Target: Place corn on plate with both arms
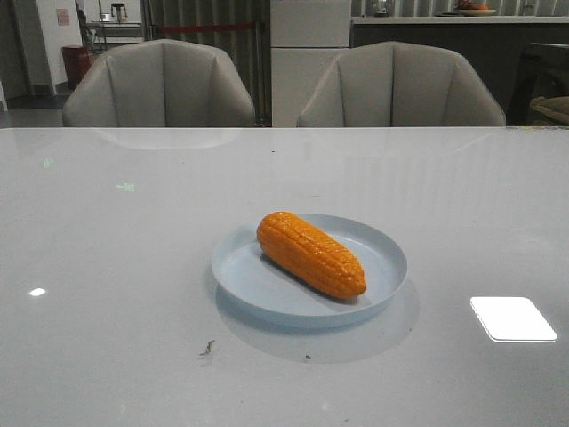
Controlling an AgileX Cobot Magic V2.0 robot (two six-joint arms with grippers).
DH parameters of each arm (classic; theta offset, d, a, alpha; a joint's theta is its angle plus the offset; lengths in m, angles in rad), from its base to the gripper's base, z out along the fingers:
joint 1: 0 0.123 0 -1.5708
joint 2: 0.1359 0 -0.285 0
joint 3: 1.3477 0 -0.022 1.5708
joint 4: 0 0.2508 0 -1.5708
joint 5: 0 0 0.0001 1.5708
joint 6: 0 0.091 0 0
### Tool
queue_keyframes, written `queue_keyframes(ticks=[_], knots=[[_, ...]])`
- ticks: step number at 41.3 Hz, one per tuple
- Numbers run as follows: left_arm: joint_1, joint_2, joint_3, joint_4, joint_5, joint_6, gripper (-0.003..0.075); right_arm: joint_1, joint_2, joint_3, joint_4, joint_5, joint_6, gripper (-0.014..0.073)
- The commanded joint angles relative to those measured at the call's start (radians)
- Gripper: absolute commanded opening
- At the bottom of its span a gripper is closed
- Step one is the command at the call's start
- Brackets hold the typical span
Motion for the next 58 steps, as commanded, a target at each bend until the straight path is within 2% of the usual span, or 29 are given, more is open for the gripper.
queue_keyframes(ticks=[1, 4, 33, 42, 58], knots=[[0.001, -0.015, -0.027, -0.003, -0.072, -0.007, 0.0127, -0.006, -0.007, -0.026, -0.003, -0.061, -0.009, 0.0521], [0.001, -0.015, -0.027, -0.003, -0.072, -0.007, 0.0093, -0.006, -0.007, -0.026, -0.003, -0.061, -0.009, 0.0521], [0.001, -0.052, -0.011, -0.003, -0.071, -0.007, 0.0094, -0.006, -0.007, -0.026, -0.003, -0.061, -0.009, 0.0521], [-0.001, -0.285, 0.100, -0.003, -0.089, -0.007, 0.0094, -0.006, -0.007, -0.026, -0.003, -0.061, -0.009, 0.0521], [0.025, -0.796, 0.399, -0.003, -0.105, -0.007, 0.0094, -0.006, -0.007, -0.026, -0.003, -0.061, -0.009, 0.0521]])
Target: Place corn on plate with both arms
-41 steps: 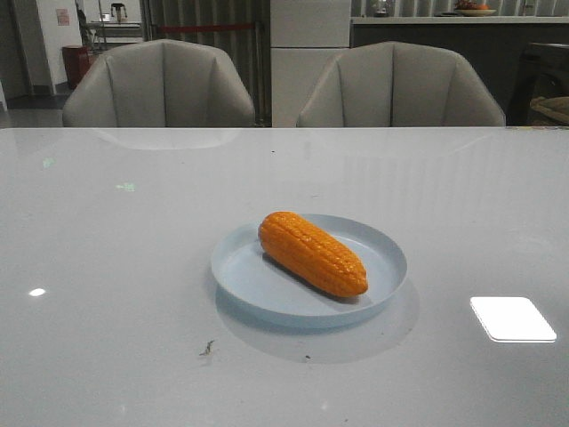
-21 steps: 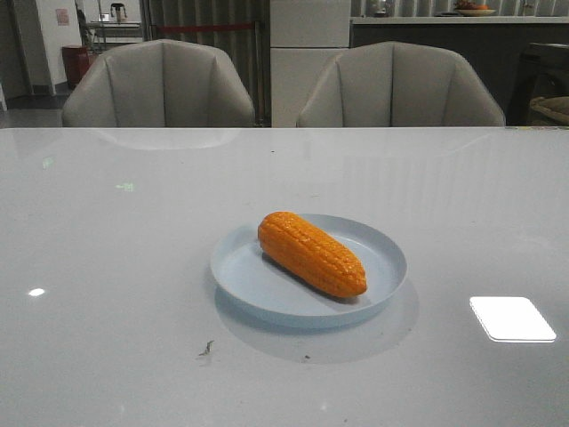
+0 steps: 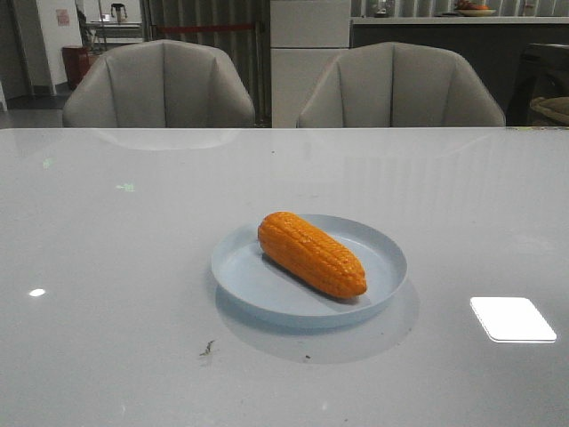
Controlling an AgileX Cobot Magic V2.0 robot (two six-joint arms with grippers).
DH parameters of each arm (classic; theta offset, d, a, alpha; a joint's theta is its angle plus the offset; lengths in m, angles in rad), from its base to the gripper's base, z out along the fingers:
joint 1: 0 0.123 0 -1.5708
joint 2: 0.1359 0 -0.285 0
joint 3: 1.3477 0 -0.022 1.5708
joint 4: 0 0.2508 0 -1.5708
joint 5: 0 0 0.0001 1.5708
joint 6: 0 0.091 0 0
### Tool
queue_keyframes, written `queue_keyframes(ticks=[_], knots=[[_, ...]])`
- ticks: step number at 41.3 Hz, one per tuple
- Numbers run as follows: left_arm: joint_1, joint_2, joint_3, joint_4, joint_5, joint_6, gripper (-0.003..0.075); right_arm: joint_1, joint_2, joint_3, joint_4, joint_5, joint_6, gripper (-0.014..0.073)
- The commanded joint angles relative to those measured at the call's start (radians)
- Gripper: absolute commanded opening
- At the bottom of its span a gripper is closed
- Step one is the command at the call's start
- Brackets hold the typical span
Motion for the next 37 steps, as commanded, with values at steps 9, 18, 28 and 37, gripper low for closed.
queue_keyframes(ticks=[9, 18, 28, 37], knots=[[0.012, -0.257, 0.159, -0.008, -0.113, -0.007, 0.0094, -0.006, -0.007, -0.026, -0.003, -0.063, -0.008, 0.0521], [0.012, -0.274, 0.270, -0.010, -0.225, -0.007, 0.0094, -0.006, -0.007, -0.026, -0.003, -0.063, -0.008, 0.0521], [0.012, -0.274, 0.346, -0.010, -0.250, -0.007, 0.0094, -0.006, -0.007, -0.026, -0.003, -0.063, -0.008, 0.0521], [0.012, -0.274, 0.346, -0.010, -0.242, -0.007, 0.0094, -0.006, -0.007, -0.026, -0.003, -0.063, -0.008, 0.0521]])
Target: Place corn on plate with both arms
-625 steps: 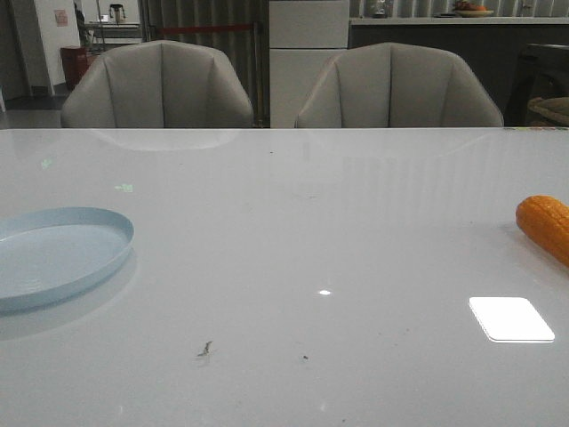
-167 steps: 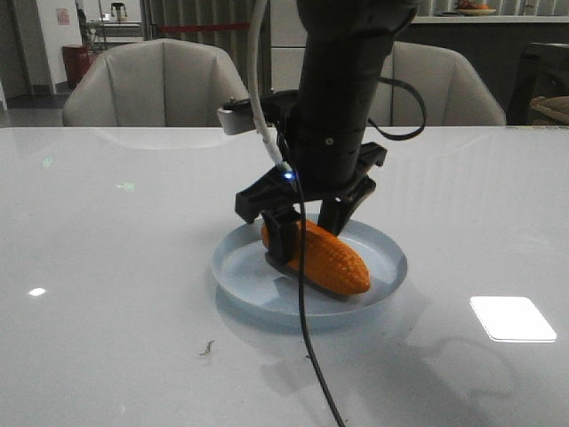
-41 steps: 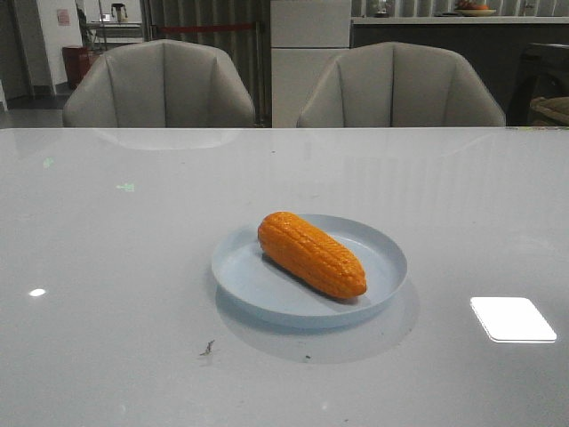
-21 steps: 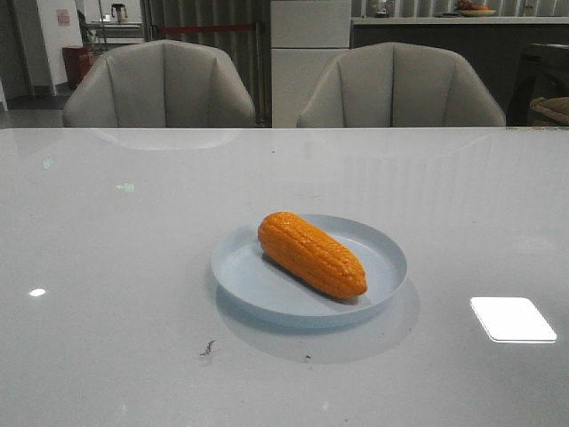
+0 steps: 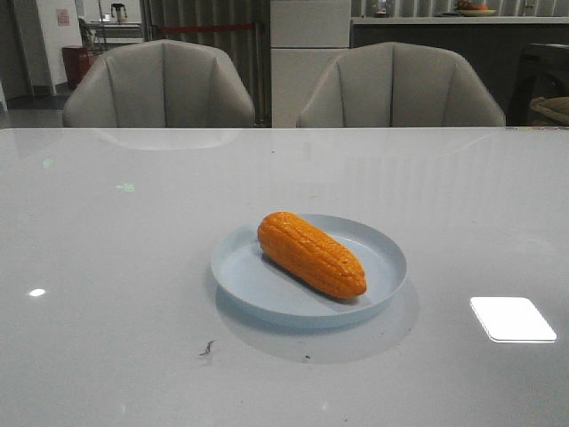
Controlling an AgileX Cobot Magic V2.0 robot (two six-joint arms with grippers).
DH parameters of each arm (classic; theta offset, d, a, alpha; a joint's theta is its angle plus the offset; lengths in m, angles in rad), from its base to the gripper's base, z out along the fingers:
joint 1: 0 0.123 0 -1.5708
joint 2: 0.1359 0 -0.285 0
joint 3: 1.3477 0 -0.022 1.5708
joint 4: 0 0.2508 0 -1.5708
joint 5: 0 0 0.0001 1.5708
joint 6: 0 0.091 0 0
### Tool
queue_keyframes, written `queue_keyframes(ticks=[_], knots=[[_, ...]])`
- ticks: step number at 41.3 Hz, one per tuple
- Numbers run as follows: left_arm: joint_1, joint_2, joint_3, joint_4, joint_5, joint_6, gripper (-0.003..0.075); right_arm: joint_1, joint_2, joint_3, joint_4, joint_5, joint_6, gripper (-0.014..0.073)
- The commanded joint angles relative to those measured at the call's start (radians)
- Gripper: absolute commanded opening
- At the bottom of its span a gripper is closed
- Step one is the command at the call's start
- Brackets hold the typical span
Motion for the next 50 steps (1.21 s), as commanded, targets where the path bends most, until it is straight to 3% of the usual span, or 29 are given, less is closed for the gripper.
queue_keyframes(ticks=[1, 30, 36, 45, 50], knots=[[0.001, -0.022, 0.037, -0.008, -0.077, -0.007, 0.0094, -0.006, -0.007, -0.026, -0.003, -0.063, -0.008, 0.0521], [0.001, -0.022, 0.037, -0.008, -0.077, -0.007, 0.0094, -0.006, -0.014, -0.026, -0.026, -0.069, -0.008, 0.0499], [0.001, -0.022, 0.037, -0.008, -0.077, -0.007, 0.0094, -0.006, -0.046, -0.008, 0.019, -0.115, -0.008, 0.0363], [0.001, -0.022, 0.037, -0.008, -0.077, -0.007, 0.0094, -0.006, -0.162, 0.147, 0.136, -0.373, -0.008, 0.0029], [0.001, -0.022, 0.037, -0.008, -0.077, -0.007, 0.0094, -0.006, -0.262, 0.279, 0.180, -0.539, -0.008, 0.0039]])
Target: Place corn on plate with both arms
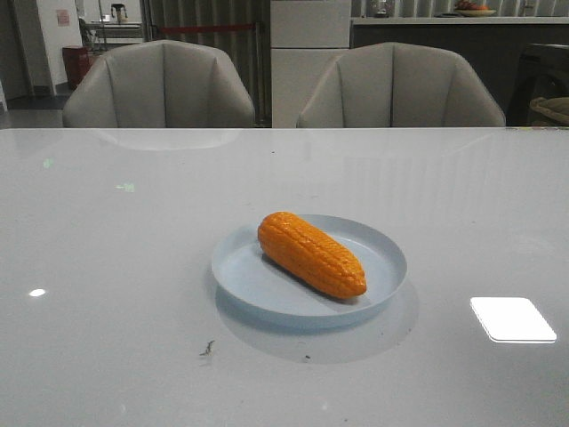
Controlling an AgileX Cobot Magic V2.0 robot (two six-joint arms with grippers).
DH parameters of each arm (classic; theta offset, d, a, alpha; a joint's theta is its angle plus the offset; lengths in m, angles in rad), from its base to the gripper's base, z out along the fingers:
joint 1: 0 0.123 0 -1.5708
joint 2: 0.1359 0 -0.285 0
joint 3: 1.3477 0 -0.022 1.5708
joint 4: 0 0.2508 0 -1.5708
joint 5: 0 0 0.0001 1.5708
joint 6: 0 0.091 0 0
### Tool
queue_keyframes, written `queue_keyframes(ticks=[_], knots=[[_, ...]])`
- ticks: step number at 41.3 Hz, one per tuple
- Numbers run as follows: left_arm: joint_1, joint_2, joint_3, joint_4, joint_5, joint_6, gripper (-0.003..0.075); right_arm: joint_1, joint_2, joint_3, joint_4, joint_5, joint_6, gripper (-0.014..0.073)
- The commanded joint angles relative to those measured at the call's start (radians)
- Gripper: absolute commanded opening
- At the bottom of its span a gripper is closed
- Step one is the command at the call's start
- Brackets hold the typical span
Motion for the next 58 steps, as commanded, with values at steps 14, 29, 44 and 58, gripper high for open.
queue_keyframes(ticks=[14, 29, 44, 58], knots=[[0.001, -0.022, 0.037, -0.008, -0.081, -0.007, 0.0094, -0.006, -0.386, 0.386, 0.101, -0.399, -0.008, 0.0039], [0.001, -0.020, 0.037, -0.008, -0.081, -0.007, 0.0094, -0.012, -0.637, 0.575, 0.105, -0.319, -0.008, 0.0039], [0.001, -0.020, 0.037, -0.008, -0.081, -0.007, 0.0094, -0.013, -0.637, 0.575, 0.105, -0.313, -0.008, 0.0039], [0.001, -0.020, 0.037, -0.008, -0.081, -0.007, 0.0094, -0.013, -0.637, 0.575, 0.105, -0.313, -0.008, 0.0039]])
